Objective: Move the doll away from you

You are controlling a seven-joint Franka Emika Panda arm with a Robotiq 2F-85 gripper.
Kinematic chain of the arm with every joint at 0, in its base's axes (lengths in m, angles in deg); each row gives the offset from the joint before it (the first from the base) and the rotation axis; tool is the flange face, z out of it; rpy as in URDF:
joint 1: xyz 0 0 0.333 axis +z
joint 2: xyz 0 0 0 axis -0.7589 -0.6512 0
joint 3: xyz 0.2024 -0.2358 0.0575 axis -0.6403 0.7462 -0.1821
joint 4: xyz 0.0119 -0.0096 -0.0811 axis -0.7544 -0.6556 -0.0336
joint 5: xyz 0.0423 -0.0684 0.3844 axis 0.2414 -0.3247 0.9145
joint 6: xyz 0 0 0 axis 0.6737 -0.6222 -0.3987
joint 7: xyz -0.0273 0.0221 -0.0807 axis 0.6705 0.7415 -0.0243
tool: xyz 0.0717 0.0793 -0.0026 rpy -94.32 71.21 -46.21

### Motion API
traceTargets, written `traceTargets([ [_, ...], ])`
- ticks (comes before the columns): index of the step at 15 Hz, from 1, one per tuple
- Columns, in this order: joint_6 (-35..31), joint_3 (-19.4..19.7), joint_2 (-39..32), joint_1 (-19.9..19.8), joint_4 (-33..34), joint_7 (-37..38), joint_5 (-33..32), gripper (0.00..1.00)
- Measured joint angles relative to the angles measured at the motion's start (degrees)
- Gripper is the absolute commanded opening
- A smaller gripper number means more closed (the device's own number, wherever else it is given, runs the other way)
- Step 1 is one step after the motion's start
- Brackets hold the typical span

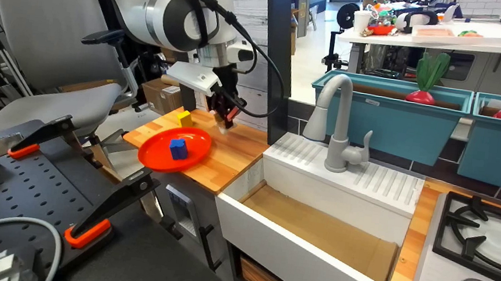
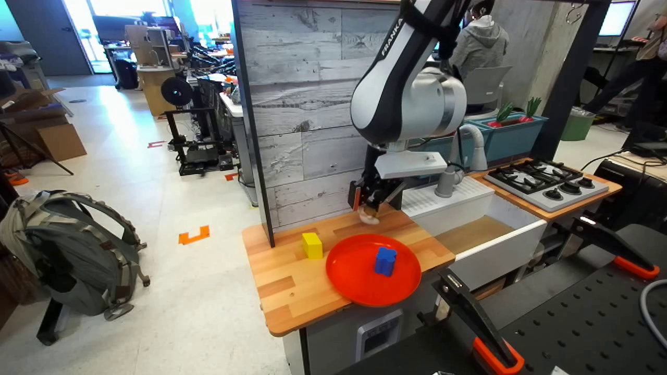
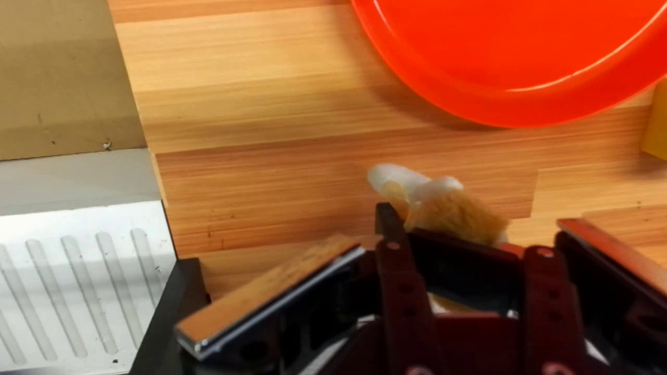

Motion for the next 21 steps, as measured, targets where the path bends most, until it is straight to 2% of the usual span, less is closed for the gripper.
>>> traceTargets([
  [1,0.0,0.12,-0.82,0.32,0.94,0.03,0.0,0.0],
  [2,0.0,0.34,-1.59,0.66,1.95,0.07,0.0,0.26],
  [4,0.0,0.64,-2.97,1.07,3.75,0.19,0.0,0.34],
  [13,-0.09,0.72,-4.85,1.13,6.52,0.22,0.0,0.99],
  [18,-1.74,0.24,-3.89,1.12,5.02,0.16,0.0,1.0],
  [21,-5.56,-0.7,-0.22,0.86,-0.2,-0.06,0.0,1.0],
])
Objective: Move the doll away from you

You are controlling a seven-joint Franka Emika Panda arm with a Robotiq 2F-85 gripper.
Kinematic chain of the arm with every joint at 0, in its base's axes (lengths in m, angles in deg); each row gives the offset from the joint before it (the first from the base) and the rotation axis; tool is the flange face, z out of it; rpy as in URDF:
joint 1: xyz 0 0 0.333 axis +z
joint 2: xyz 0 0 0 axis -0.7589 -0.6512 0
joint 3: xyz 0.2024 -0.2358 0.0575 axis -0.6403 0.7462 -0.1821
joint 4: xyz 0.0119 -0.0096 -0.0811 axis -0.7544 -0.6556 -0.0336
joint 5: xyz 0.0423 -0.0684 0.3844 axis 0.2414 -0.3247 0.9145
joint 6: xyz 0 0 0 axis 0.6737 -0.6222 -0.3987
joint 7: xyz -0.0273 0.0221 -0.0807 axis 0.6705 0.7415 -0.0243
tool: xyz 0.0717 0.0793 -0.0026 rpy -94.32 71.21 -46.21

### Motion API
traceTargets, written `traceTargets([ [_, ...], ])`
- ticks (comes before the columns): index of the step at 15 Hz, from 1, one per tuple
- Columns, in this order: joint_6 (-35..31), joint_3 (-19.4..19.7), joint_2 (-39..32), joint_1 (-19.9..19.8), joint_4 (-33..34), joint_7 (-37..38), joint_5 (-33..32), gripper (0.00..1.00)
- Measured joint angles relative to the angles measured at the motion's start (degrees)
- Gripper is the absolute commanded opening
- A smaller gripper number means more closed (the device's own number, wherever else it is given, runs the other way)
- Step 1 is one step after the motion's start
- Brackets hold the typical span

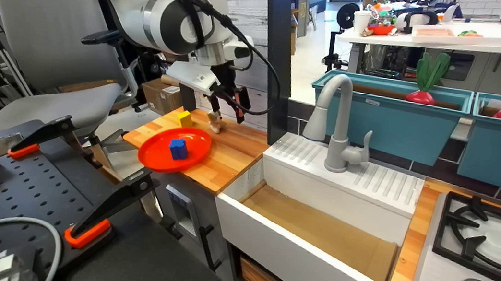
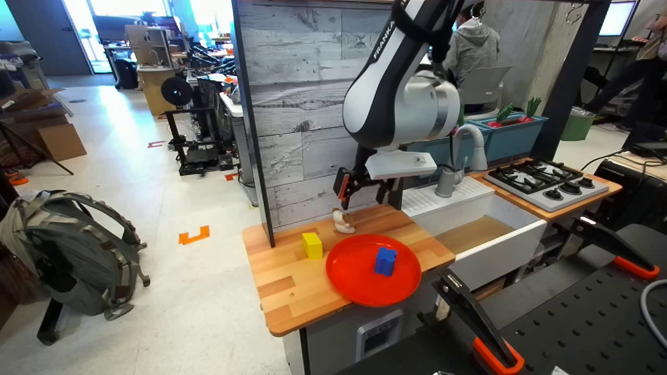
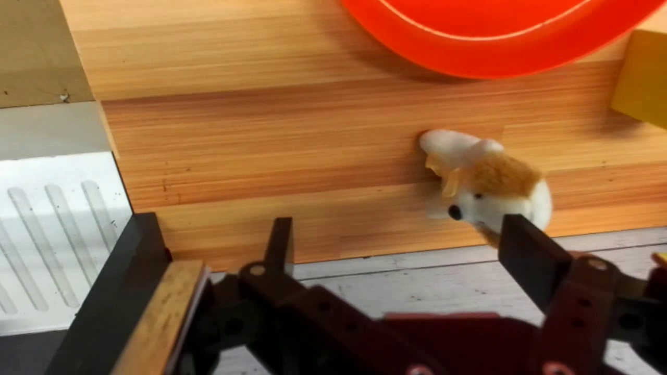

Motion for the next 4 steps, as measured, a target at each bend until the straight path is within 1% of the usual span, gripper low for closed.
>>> traceTargets([
  [2,-2.05,-0.71,3.78,-0.4,-4.96,-0.25,0.0,1.0],
  [4,-2.14,-0.86,6.19,-0.57,-7.69,-0.29,0.0,1.0],
])
